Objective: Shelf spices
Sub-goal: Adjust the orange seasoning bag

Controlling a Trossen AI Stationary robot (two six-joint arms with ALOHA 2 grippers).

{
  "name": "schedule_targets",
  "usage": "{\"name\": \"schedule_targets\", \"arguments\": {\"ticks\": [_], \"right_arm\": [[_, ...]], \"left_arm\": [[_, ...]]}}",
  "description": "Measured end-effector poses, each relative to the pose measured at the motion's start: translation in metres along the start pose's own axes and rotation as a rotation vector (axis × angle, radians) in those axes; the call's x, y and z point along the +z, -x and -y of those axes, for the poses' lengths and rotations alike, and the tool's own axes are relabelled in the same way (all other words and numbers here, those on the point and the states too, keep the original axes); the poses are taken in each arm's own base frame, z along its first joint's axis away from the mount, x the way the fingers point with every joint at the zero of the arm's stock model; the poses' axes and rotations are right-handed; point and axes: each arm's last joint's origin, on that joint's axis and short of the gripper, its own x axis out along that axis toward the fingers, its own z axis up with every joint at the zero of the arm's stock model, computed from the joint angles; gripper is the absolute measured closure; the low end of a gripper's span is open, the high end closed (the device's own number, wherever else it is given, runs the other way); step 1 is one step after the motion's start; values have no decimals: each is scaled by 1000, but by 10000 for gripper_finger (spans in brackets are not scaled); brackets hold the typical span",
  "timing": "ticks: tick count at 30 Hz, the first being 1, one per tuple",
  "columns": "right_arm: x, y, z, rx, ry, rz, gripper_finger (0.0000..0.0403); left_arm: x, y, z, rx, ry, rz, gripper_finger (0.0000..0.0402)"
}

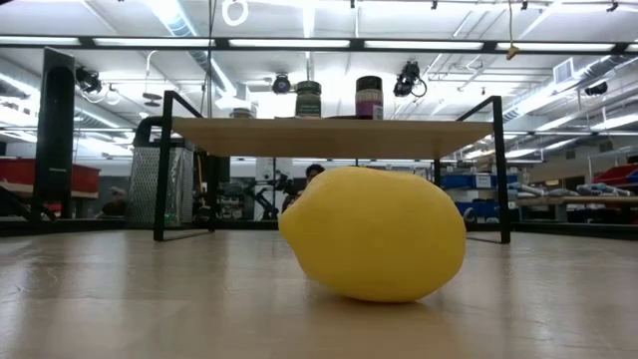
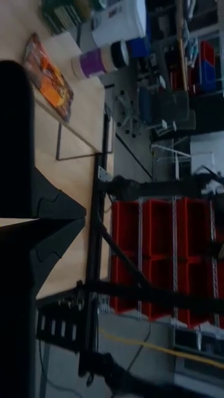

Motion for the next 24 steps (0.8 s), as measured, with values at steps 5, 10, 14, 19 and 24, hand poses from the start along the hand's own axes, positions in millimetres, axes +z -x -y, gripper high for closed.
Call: {"name": "schedule_targets", "arguments": {"ticks": [5,10,14,19,24], "right_arm": [[-30,-28,-54,-23,62,-24,401],[-67,-64,-96,-28,79,-31,402],[-93,-95,-106,-67,98,-61,402],[-105,-134,-93,-124,36,-138,402],[-92,-174,-79,-86,7,-97,403]], "left_arm": [[-22,-12,-9,55,2,-21,398],[-38,-24,-18,42,31,-55,398],[-40,-33,-22,31,58,-68,398],[-39,-40,-26,30,69,-72,398],[-38,-45,-28,24,66,-69,398]]}}
